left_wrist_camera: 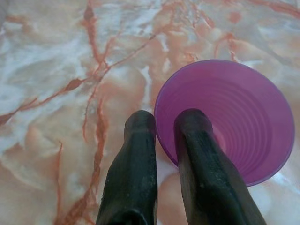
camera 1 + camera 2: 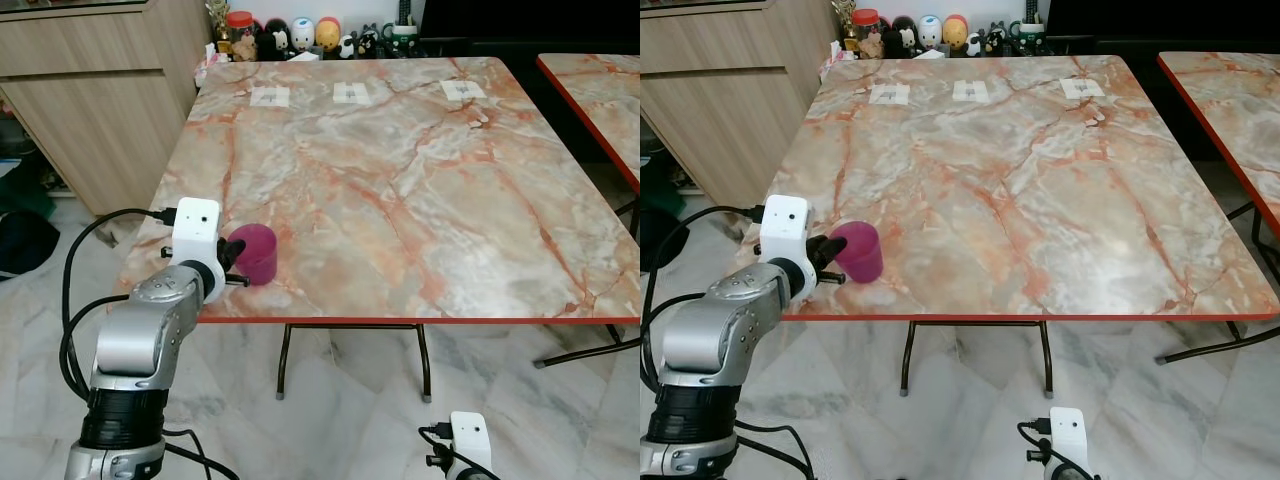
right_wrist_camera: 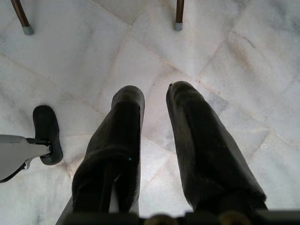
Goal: Setting the table
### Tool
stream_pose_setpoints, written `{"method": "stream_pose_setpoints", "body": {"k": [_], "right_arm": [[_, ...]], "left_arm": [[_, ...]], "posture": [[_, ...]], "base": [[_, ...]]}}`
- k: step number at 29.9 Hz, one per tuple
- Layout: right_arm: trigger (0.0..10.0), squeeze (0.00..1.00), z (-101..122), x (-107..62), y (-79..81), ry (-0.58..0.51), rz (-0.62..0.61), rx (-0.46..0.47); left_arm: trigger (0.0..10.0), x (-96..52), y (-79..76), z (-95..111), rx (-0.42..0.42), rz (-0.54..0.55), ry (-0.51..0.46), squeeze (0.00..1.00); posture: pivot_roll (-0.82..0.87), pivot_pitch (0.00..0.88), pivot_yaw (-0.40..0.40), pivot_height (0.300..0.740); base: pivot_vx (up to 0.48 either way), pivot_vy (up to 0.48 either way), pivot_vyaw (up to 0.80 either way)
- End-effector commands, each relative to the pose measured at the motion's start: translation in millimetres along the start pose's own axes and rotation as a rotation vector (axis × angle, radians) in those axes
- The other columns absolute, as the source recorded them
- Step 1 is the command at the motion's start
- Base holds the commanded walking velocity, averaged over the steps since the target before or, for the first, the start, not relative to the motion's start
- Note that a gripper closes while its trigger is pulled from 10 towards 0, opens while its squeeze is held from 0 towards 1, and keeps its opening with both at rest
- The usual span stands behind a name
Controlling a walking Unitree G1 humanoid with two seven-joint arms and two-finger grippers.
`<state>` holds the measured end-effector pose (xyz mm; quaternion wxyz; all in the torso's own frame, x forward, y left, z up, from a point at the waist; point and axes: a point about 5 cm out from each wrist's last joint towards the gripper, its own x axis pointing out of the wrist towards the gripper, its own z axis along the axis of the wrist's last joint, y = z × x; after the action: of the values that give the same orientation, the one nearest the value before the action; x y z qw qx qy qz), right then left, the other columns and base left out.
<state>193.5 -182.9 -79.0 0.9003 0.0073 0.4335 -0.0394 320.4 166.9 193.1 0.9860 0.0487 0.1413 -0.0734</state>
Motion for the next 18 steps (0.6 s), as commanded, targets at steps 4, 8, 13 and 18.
{"method": "stream_pose_setpoints", "body": {"k": [4, 8, 13, 18], "right_arm": [[10.0, 0.0, -5.4, -0.8, 1.0, 0.023, 0.0, 0.005], [10.0, 0.0, -5.3, -0.7, 1.5, 0.023, -0.001, 0.008], [10.0, 0.0, -5.6, -0.8, 1.8, 0.023, -0.001, 0.011], [10.0, 0.0, -5.8, -0.8, 1.9, 0.023, -0.003, 0.013]], "left_arm": [[10.0, 0.2, -5.6, 0.8, 0.019, -0.029, 0.031, 0.0], [10.0, 5.0, -7.7, -0.6, 0.022, -0.035, 0.06, 0.0], [10.0, 7.8, -9.4, 2.8, 0.02, -0.039, 0.055, 0.0], [0.0, 8.3, -8.9, 7.3, 0.0, -0.029, 0.033, 0.0]], "posture": [[0.07, 0.109, 0.015, 0.74], [0.07, 0.106, 0.021, 0.74], [0.07, 0.106, 0.024, 0.74], [0.07, 0.106, 0.023, 0.74]], "base": [[0.0, 0.0, 0.0], [0.0, 0.0, 0.0], [0.0, 0.0, 0.0], [0.0, 0.0, 0.0]]}}
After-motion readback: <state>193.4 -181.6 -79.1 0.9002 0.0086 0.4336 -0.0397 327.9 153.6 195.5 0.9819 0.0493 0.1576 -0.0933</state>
